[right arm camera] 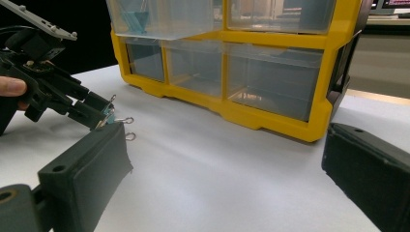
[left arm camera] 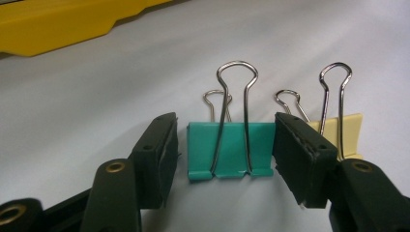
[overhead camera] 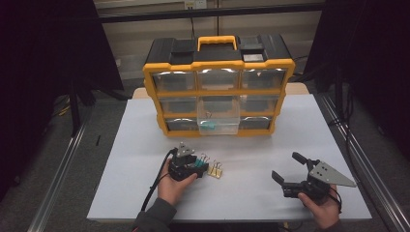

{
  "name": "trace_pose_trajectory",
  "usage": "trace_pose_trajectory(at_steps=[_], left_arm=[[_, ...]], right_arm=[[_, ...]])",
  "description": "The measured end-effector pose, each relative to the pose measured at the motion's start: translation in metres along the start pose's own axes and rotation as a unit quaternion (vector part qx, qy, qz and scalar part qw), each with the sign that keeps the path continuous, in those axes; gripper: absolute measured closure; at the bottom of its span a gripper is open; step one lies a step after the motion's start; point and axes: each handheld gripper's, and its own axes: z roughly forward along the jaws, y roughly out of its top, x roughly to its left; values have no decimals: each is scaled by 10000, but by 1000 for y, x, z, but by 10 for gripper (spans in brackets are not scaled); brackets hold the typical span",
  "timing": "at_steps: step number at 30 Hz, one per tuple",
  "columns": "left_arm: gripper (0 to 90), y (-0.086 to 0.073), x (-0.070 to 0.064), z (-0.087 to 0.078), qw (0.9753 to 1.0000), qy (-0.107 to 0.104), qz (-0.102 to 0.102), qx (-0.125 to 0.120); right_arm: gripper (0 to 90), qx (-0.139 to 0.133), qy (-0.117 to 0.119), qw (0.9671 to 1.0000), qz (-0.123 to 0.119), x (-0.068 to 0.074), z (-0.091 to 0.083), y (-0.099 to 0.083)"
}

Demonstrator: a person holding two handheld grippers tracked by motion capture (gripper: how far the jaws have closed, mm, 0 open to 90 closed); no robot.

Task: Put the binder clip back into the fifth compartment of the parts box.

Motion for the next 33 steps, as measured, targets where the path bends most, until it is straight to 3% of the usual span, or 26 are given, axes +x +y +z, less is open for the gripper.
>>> trace_pose_trajectory(at_steps=[4, 7, 10, 11, 22, 31, 33], left_arm=[[490, 0, 0, -2, 9997, 64, 220, 89], [498, 1, 1, -4, 9997, 55, 237, 44], [502, 2, 4, -8, 9999, -8, 128, -50], [502, 2, 3, -9, 9999, 6, -11, -156], [502, 8, 9, -29, 9978, -210, -39, -632], [502, 20, 5, -45, 9943, -383, 4, -993], [502, 23, 3, -48, 9937, -343, -23, -1068]], right_arm=[[20, 3, 2, 10000, -11, 0, 0, 0], [20, -6, 5, 10000, -8, 0, 0, 0], [20, -6, -11, 10000, 7, -1, -1, 0], [20, -5, -9, 10000, 8, -1, -1, 0], [20, -20, -10, 10000, -20, -1, -1, 1], [20, -25, -10, 10000, -6, -1, -1, 1], [20, -28, -6, 10000, -3, -1, -1, 1]])
